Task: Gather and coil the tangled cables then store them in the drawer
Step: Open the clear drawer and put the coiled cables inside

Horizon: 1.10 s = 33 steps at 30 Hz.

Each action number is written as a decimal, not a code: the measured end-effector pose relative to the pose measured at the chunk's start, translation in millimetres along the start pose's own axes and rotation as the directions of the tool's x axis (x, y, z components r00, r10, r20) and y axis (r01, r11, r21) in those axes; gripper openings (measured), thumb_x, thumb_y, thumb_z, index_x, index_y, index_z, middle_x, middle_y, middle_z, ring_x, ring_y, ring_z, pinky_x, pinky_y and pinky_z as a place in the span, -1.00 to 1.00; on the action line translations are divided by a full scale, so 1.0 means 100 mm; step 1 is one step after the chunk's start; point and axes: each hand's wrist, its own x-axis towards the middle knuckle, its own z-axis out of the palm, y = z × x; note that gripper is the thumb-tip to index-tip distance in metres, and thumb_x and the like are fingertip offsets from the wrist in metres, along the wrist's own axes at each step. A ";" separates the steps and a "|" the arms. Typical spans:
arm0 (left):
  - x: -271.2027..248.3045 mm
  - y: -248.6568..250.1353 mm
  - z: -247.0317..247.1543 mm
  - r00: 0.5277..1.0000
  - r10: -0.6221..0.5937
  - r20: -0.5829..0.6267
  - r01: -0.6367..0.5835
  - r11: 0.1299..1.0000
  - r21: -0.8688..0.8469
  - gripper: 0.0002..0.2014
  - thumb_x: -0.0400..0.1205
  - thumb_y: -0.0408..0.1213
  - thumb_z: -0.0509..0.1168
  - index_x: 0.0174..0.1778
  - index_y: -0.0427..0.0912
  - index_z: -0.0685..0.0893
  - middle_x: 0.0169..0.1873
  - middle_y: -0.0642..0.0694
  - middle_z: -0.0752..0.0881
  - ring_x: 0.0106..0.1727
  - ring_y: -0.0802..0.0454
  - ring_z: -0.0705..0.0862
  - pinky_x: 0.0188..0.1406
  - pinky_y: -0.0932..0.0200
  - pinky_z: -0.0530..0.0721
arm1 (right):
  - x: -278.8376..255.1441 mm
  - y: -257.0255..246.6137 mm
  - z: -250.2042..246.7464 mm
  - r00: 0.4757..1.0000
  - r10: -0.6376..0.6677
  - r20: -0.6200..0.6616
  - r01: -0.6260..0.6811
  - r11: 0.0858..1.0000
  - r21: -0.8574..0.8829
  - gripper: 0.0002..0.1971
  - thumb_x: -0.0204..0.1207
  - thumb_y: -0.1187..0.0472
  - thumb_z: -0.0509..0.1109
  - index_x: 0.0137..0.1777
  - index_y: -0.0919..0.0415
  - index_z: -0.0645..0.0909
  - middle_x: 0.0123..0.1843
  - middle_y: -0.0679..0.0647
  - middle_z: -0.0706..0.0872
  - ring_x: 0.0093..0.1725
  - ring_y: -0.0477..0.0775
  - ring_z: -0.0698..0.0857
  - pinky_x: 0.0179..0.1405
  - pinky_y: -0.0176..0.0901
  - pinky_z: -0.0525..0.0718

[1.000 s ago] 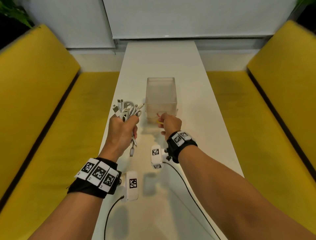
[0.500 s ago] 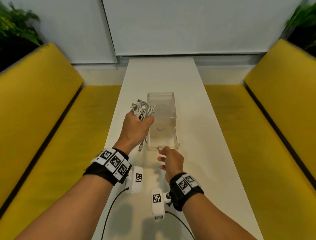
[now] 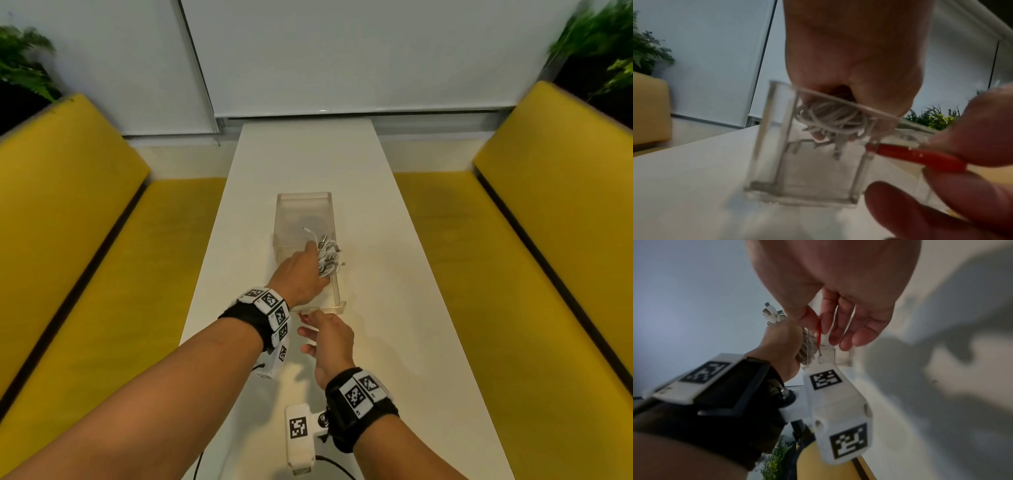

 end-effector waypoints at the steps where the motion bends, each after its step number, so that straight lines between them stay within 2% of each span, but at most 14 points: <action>1: 0.01 0.00 0.02 1.000 -0.001 -0.014 0.001 1.000 0.006 -0.51 0.67 -0.10 0.40 0.39 -0.25 0.40 0.13 -0.29 0.76 0.07 -0.31 0.76 -0.04 -0.06 0.69 | 0.00 -0.01 0.00 1.000 0.002 0.004 -0.002 1.000 0.010 -0.83 0.56 0.31 0.38 0.05 0.38 0.73 -0.02 0.20 0.88 -0.18 0.10 0.78 -0.45 -0.15 0.56; 5: 0.03 -0.01 0.04 0.999 0.009 -0.052 -0.006 0.998 0.058 -0.58 0.67 -0.14 0.37 0.34 -0.28 0.44 0.12 -0.31 0.74 0.11 -0.36 0.72 0.09 -0.11 0.61 | -0.02 -0.03 0.00 1.000 0.016 0.013 -0.017 0.999 0.045 -0.84 0.58 0.34 0.37 0.05 0.40 0.71 0.01 0.27 0.86 -0.13 0.17 0.84 -0.39 -0.11 0.65; 9: 0.01 -0.03 0.07 0.996 -0.032 -0.083 0.028 0.999 -0.042 -0.64 0.63 -0.28 0.40 0.28 -0.33 0.52 0.19 -0.33 0.65 0.21 -0.32 0.65 0.14 -0.10 0.63 | -0.06 -0.06 0.02 1.000 0.023 0.016 -0.024 0.996 0.084 -0.77 0.57 0.38 0.37 0.14 0.54 0.67 -0.08 0.29 0.82 -0.15 0.20 0.82 -0.33 -0.06 0.74; 12: -0.02 -0.04 0.09 0.997 -0.049 -0.054 0.047 0.998 -0.029 -0.65 0.64 -0.31 0.37 0.30 -0.33 0.49 0.14 -0.32 0.71 0.12 -0.31 0.71 0.01 -0.05 0.65 | -0.07 -0.09 0.03 1.000 0.011 0.024 -0.013 0.997 0.080 -0.77 0.57 0.40 0.36 0.14 0.56 0.66 -0.10 0.29 0.80 -0.17 0.18 0.81 -0.24 -0.03 0.79; 15: -0.02 -0.03 0.12 0.997 -0.052 -0.057 0.055 0.997 0.053 -0.58 0.62 -0.34 0.35 0.34 -0.32 0.39 0.05 -0.30 0.74 -0.01 -0.31 0.74 -0.09 -0.07 0.66 | -0.08 -0.11 0.03 1.000 -0.001 0.029 -0.002 0.996 0.088 -0.81 0.56 0.43 0.37 0.08 0.57 0.66 -0.06 0.39 0.80 -0.18 0.20 0.81 -0.09 0.08 0.83; 17: -0.01 0.00 0.16 0.992 -0.079 -0.095 0.087 0.992 0.091 -0.55 0.58 -0.35 0.34 0.34 -0.31 0.35 0.00 -0.26 0.75 -0.04 -0.29 0.74 -0.03 -0.07 0.64 | -0.08 -0.13 0.03 1.000 -0.002 0.027 0.000 0.995 0.098 -0.77 0.53 0.43 0.39 0.09 0.62 0.65 -0.02 0.46 0.82 -0.19 0.20 0.82 -0.12 0.03 0.86; 19: 0.00 0.04 0.21 0.985 -0.113 -0.127 0.130 0.983 0.131 -0.55 0.56 -0.35 0.34 0.33 -0.32 0.36 0.00 -0.26 0.76 -0.01 -0.28 0.73 0.05 -0.07 0.61 | -0.08 -0.13 0.02 1.000 -0.004 0.016 0.002 0.996 0.084 -0.80 0.51 0.42 0.41 0.04 0.59 0.68 -0.08 0.42 0.82 -0.21 0.18 0.80 -0.22 -0.07 0.83; 21: 0.01 0.09 0.23 0.983 -0.142 -0.115 0.166 0.957 0.238 -0.58 0.57 -0.31 0.32 0.33 -0.32 0.42 0.07 -0.27 0.76 0.13 -0.28 0.70 0.20 -0.08 0.55 | -0.07 -0.12 0.02 1.000 -0.004 -0.001 0.004 0.998 0.057 -0.88 0.51 0.41 0.40 -0.05 0.49 0.71 -0.15 0.36 0.79 -0.21 0.16 0.77 -0.21 -0.06 0.79; 24: 0.00 0.14 0.18 0.986 -0.163 -0.044 0.163 0.855 0.493 -0.60 0.60 -0.22 0.25 0.35 -0.27 0.51 0.21 -0.23 0.71 0.36 -0.27 0.54 0.47 -0.22 0.32 | -0.05 -0.11 0.02 1.000 -0.002 -0.010 0.002 0.999 0.032 -0.90 0.51 0.41 0.37 -0.21 0.38 0.68 -0.17 0.32 0.79 -0.18 0.18 0.77 -0.11 0.01 0.79; 25: 0.01 0.16 0.16 0.985 -0.171 -0.028 0.158 0.818 0.553 -0.59 0.60 -0.19 0.24 0.36 -0.25 0.53 0.24 -0.22 0.68 0.39 -0.26 0.49 0.49 -0.27 0.28 | -0.04 -0.11 0.02 1.000 0.000 -0.011 0.001 1.000 0.027 -0.89 0.51 0.41 0.37 -0.23 0.35 0.68 -0.16 0.34 0.79 -0.16 0.20 0.77 -0.09 0.02 0.79; 27: 0.04 0.16 0.11 0.984 -0.177 -0.010 0.146 0.777 0.612 -0.56 0.60 -0.13 0.23 0.38 -0.22 0.55 0.30 -0.21 0.60 0.39 -0.22 0.45 0.44 -0.25 0.30 | -0.05 -0.11 0.03 1.000 0.002 0.007 -0.002 0.999 0.033 -0.91 0.50 0.41 0.38 -0.18 0.37 0.70 -0.08 0.43 0.81 -0.13 0.24 0.79 -0.05 0.06 0.81; 30: 0.06 0.09 0.08 0.991 -0.132 0.035 0.091 0.828 0.554 -0.42 0.65 0.11 0.20 0.44 -0.25 0.50 0.36 -0.22 0.57 0.40 -0.20 0.46 0.39 -0.18 0.34 | -0.07 -0.12 0.02 0.999 -0.002 0.039 -0.002 0.996 0.088 -0.83 0.53 0.45 0.38 0.05 0.56 0.67 0.01 0.50 0.81 -0.12 0.27 0.82 -0.04 0.10 0.86; 33: 0.04 0.00 0.08 0.997 -0.068 0.030 0.050 0.909 0.414 -0.24 0.63 0.36 0.08 0.45 -0.27 0.47 0.35 -0.23 0.60 0.39 -0.22 0.50 0.41 -0.25 0.34 | -0.08 -0.15 0.02 0.998 -0.015 0.064 0.007 0.994 0.112 -0.87 0.57 0.47 0.34 0.05 0.53 0.65 -0.09 0.49 0.78 -0.14 0.29 0.80 -0.01 0.13 0.86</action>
